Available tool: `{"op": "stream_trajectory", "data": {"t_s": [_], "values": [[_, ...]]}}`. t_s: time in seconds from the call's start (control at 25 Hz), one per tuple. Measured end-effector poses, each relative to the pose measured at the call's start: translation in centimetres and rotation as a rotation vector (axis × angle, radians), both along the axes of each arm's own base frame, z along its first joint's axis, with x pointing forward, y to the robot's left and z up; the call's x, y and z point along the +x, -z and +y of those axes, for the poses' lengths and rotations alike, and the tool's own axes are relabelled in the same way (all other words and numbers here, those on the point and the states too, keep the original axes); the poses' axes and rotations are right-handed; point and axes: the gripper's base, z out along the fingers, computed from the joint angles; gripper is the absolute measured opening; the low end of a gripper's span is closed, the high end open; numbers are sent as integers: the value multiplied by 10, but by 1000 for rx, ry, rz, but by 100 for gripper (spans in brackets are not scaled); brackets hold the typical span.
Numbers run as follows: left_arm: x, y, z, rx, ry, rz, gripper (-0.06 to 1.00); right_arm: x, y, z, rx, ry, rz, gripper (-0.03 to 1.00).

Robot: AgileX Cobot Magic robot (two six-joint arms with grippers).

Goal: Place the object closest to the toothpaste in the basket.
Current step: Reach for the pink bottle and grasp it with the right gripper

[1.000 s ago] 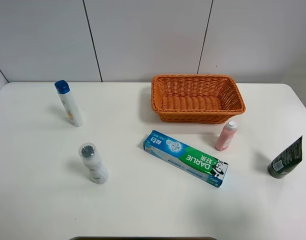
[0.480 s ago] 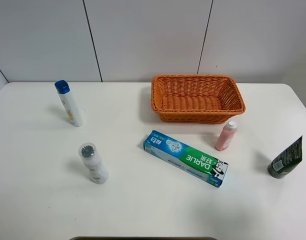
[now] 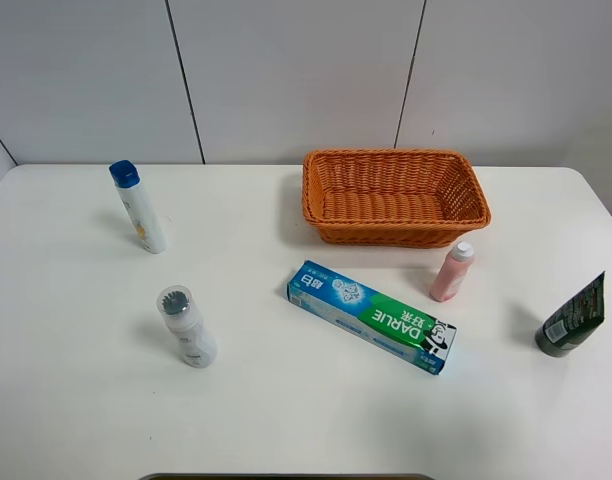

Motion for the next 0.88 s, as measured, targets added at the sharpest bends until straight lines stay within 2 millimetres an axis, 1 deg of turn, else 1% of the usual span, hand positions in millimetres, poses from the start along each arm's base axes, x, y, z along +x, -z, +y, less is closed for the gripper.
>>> {"op": "stream_trajectory", "data": {"t_s": [0.16,0.32,0.44,0.6,0.72,0.88], "values": [[0,0,0,0,0,0,94,19,-26,1,34,17,45,99],[0,0,0,0,0,0,94,51,-44,1,78,46,135,99],[0,0,0,0,0,0,94,77,-51,2,135,85,207,99],[0,0,0,0,0,0,94,113,-47,5,199,122,318,99],[0,0,0,0,0,0,94,140,-39,8,251,138,384,99],[0,0,0,0,0,0,94,169,-26,14,342,156,458,99]]}}
